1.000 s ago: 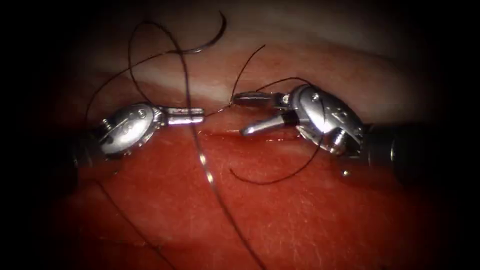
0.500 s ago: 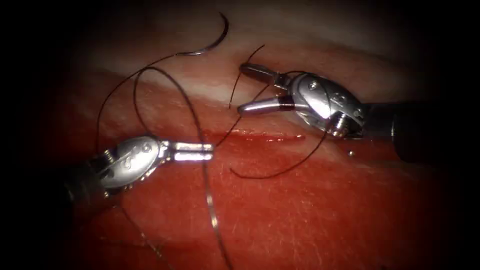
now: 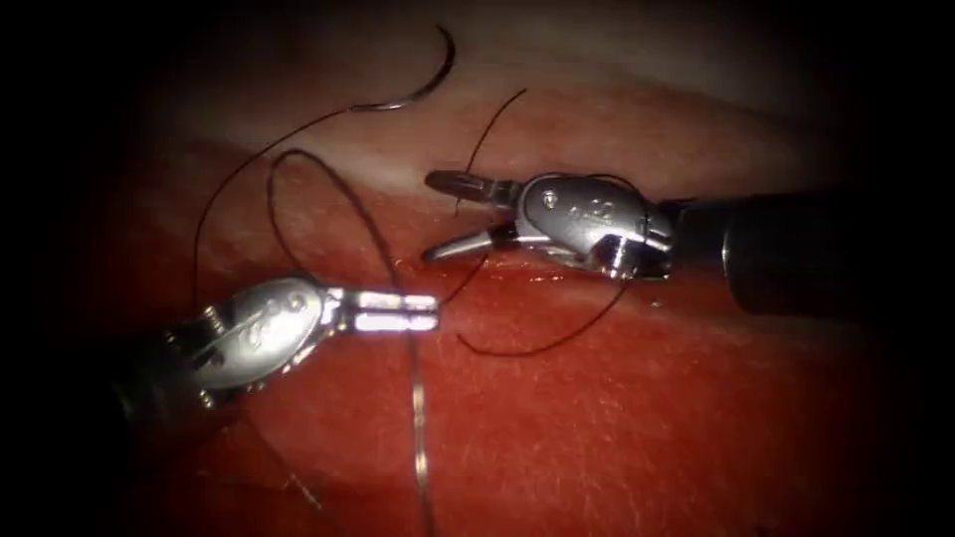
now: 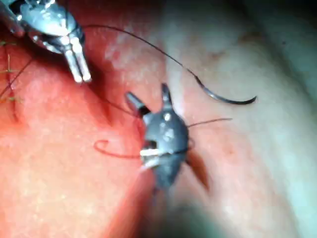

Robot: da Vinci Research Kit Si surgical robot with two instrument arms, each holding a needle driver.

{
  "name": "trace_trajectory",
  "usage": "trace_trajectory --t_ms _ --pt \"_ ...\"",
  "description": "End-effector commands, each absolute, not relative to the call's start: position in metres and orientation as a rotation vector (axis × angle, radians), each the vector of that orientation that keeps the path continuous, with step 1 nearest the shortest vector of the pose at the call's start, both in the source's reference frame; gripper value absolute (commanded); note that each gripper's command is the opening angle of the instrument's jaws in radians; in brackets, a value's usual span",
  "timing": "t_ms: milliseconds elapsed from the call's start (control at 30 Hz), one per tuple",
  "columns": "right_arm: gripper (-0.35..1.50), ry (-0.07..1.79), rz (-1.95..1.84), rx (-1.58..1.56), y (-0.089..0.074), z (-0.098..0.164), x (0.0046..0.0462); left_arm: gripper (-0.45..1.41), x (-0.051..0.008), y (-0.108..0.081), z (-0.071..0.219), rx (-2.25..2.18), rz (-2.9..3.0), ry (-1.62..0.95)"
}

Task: Wound Closure

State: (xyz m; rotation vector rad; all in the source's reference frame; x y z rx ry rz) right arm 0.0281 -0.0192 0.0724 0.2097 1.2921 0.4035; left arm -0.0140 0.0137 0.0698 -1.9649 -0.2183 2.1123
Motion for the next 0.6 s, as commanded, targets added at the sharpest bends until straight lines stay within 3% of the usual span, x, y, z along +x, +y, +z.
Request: trace_trajectory --t_ms 33,600 --pt "1.21 1.286 0.392 0.218 -0.0197 0.0728 0.0289 -0.45 -0.0142 0.0145 0.0701 -1.968 2.104 -0.225" --pt "1.18 1.281 0.35 0.263 -0.0213 0.0728 0.0292 -0.45 -0.0148 0.0214 0.0705 -1.983 2.057 -0.234"
